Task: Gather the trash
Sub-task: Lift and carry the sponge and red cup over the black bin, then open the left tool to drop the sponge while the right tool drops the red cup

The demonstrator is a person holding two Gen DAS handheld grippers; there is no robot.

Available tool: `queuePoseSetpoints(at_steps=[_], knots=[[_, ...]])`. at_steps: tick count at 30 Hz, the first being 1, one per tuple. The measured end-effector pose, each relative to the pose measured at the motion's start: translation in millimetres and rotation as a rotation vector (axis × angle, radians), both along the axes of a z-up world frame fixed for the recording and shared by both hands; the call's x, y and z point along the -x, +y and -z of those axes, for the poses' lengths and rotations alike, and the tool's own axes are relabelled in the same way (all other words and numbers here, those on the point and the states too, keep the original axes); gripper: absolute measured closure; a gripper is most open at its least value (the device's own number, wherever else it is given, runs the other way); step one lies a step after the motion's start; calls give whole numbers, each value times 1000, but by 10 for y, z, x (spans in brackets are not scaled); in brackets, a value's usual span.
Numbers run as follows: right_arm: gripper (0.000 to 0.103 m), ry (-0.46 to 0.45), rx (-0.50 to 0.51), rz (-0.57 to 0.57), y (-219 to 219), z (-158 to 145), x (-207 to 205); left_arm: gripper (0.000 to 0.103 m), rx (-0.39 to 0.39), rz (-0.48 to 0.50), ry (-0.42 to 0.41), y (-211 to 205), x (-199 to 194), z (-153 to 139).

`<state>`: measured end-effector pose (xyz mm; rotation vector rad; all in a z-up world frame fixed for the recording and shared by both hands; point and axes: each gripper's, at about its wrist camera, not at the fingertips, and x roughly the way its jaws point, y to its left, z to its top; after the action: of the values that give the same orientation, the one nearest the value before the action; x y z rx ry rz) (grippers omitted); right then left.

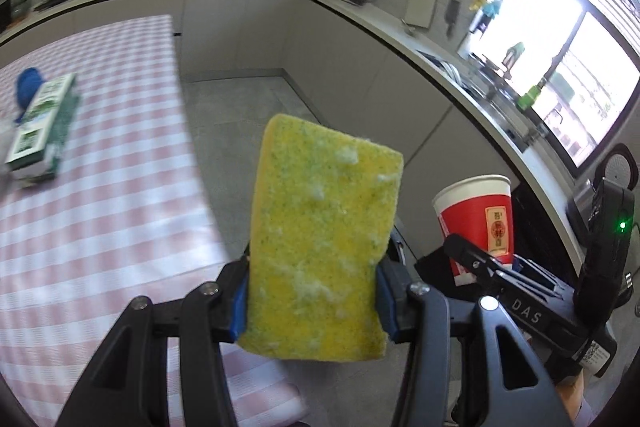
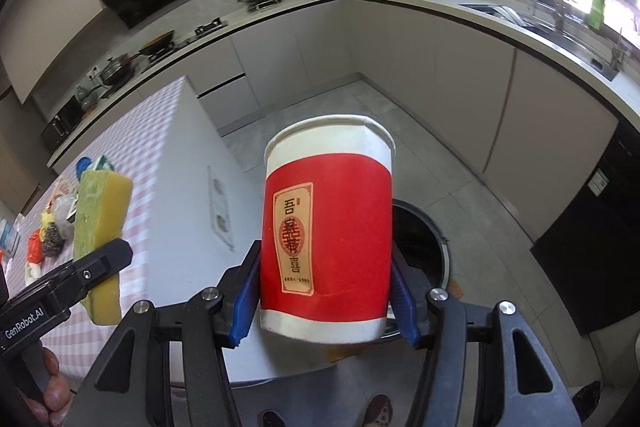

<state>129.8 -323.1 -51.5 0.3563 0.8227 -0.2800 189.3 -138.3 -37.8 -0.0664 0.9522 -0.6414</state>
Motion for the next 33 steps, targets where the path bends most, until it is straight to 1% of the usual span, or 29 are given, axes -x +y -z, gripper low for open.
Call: queuePoseSetpoints(at_steps=[4,7,9,16,19,23,24,26,28,30,33], knots=[[44,11,-4,25,-311,101,91,52,-10,32,38,-398,34,151],[44,32,-15,25,-519,242,107,52,-25,37,72,-652,26,316],[44,46,-21,19,-625,349,89,52,-45,34,82,-764,16,414],[44,84,-37,-9,-856,717,-60,50,-98,1,152,-1106,-93,907],[44,100,-49,-19,-975,880,-117,46,-108,-16,177,-1185,-109,1015],[44,118,-58,-40,-1078,1077,-228,34,-126,-13,209,-1293,-161,1111],[44,121,-56,-45,-1087,1106,-256,32,-134,-21,202,-1299,-169,1121],[44,131,-53,-57,-1109,1217,-315,23,-132,-37,199,-1290,-194,1141],[44,138,-62,-63,-1143,1306,-374,22,-132,-70,187,-1246,-213,1152],[44,146,-69,-77,-1142,1413,-445,22,-130,-108,155,-1193,-237,1152],[41,158,-73,-125,-1067,1553,-579,22,-147,-146,112,-1143,-264,1159]])
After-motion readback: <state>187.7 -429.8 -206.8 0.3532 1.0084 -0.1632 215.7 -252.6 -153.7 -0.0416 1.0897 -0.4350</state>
